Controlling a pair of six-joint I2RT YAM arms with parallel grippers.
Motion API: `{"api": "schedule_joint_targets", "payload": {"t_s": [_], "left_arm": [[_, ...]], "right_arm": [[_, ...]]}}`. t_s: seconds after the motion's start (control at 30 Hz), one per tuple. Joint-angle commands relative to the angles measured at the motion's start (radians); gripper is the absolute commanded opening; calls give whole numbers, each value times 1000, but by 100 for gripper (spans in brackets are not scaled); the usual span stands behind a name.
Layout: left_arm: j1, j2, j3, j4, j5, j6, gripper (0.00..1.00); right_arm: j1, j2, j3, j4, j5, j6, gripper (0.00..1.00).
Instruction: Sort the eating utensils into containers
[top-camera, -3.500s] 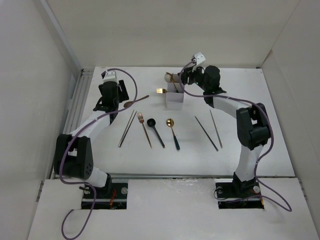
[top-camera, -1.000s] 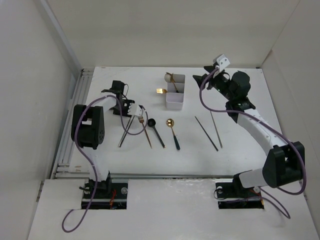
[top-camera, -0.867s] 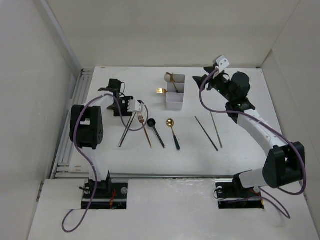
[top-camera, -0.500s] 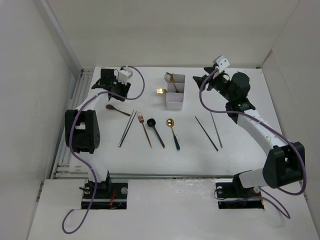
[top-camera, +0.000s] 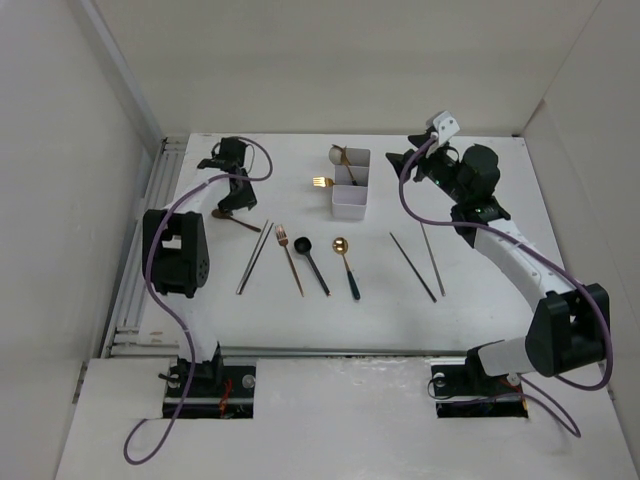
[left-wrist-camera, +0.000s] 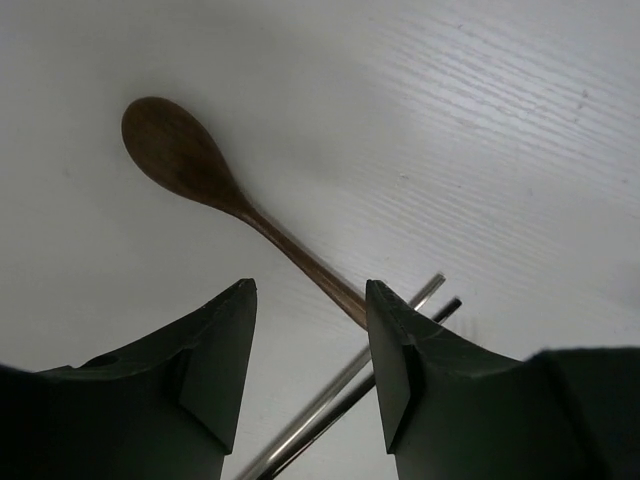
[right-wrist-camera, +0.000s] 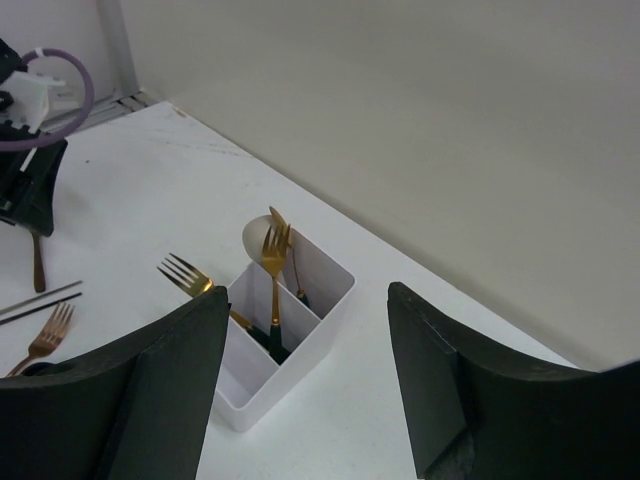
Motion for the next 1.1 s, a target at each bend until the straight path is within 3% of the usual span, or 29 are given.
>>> {"api": "schedule_joint_targets", "payload": {"t_s": [0.0,0.2,0.57,0.67,0.8,0.83,0.87,1.07], "left_arm": [[5,23,38,-72,-70,-98,45],[14,102,69,-72,-135,-133,47],[42,184,49,-25,-101,-124,49],[65,185,27,-15,-83,-112,43],[87,194,18,-5,-73,-78,20],[96,204,18,8,-104,-78,7],[96,215,18,8,-113,-67,2],[130,224,7,38,-33,-9,0]], "right_arm": [[10,-15,-3,26,-22,13,70],[10,-60,-37,26,-31,13,70],[19,-148,-81,-5,35,4,70],[19,-158,-81,-5,47,-5,70],[19,-168,-81,-5,70,-6,70],[19,-169,-81,-5,70,-6,70],[19,-169,-90,-5,70,-6,70],[19,-208,-100,-14,105,-24,70]]}}
